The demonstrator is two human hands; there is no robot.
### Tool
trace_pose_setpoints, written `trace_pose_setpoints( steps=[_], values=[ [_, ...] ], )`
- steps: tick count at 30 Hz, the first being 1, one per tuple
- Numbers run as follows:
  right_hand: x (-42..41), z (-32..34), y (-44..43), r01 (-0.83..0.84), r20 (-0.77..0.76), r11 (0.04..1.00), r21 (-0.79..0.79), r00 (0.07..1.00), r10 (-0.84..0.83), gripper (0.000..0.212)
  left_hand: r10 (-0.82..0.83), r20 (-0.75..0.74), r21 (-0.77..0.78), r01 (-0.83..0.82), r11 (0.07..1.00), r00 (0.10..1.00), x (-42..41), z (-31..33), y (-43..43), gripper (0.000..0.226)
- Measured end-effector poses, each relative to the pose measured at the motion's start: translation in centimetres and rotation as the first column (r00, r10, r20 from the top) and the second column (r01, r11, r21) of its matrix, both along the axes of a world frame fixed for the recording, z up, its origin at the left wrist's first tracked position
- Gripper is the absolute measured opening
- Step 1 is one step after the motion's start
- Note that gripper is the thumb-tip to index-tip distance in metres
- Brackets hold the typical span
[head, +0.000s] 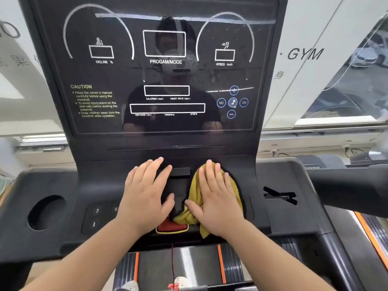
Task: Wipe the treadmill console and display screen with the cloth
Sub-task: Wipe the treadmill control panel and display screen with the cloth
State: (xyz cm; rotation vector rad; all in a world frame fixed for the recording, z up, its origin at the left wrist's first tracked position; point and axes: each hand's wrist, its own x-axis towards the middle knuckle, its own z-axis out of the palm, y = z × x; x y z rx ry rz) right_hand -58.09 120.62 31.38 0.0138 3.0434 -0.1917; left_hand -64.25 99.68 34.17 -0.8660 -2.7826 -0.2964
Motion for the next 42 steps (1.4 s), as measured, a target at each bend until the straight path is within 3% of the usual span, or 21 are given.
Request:
trace_pose_setpoints(
  steps=[4,8,12,16,20,24,28,31,35,37,38,40,42],
  values=[
    [3.1,0.3,0.7,-0.036,0.017,0.998,-0.043,0.999,0.037,0.088,-0.055,0.036,0.059,0.053,0.997,0.998,2.1,0.3,0.8,0.050],
    [5.0,0.4,1.5,0.067,-0.214,0.997,0.029,0.975,-0.059,0.067,-0.173,0.126,-0.048,0.180,0.983,0.977,4.4,0.0,3.1,0.055],
    [4.1,0.2,2.6,0.077,-0.345,0.996,0.039,0.937,-0.059,0.048,-0.259,0.132,-0.092,0.272,0.958,0.957,5.8,-0.5,4.9,0.038],
    [3.9,0.3,3.9,-0.091,-0.305,0.991,0.095,0.945,0.116,0.060,-0.311,0.141,0.027,0.311,0.950,0.940,5.7,-0.2,5.2,0.019],
    [3.2,2.0,5.0,-0.187,-0.247,0.981,0.050,0.949,0.194,0.028,-0.247,0.216,0.191,0.207,0.960,0.945,4.5,2.0,4.7,0.010],
    [2.3,6.9,6.9,-0.114,-0.282,0.991,-0.071,0.955,0.090,0.014,-0.209,0.240,0.257,0.146,0.955,0.948,2.6,5.7,5.0,0.004],
    [0.4,13.7,8.0,-0.021,-0.446,0.983,-0.184,0.893,-0.064,0.012,-0.179,0.108,0.291,0.141,0.946,0.978,0.1,10.5,6.6,0.006],
    [0.1,19.1,8.6,0.033,-0.578,0.973,-0.229,0.800,-0.163,0.011,-0.170,-0.024,0.435,0.163,0.886,0.985,-1.4,15.1,7.7,0.006],
    [2.0,21.7,8.7,-0.047,-0.671,0.981,-0.190,0.735,-0.095,0.017,-0.173,-0.109,0.534,0.204,0.820,0.979,-1.7,18.3,7.5,0.002],
    [3.5,20.1,8.6,-0.057,-0.581,0.992,-0.116,0.813,-0.021,0.021,-0.238,-0.098,0.445,0.257,0.858,0.966,-1.0,16.6,6.9,0.002],
    [4.2,18.7,8.6,-0.045,-0.464,0.996,-0.083,0.886,0.001,0.023,-0.290,-0.071,0.361,0.296,0.885,0.954,-0.4,14.9,6.5,0.004],
    [5.7,15.4,8.4,-0.032,-0.104,0.999,0.001,0.994,0.032,0.025,-0.391,0.071,0.157,0.377,0.913,0.918,0.9,10.8,5.5,0.009],
    [7.1,12.1,7.8,-0.050,0.227,0.996,0.073,0.973,0.032,0.026,-0.432,0.272,-0.047,0.461,0.886,0.860,2.5,6.7,4.6,0.015]
  ],
)
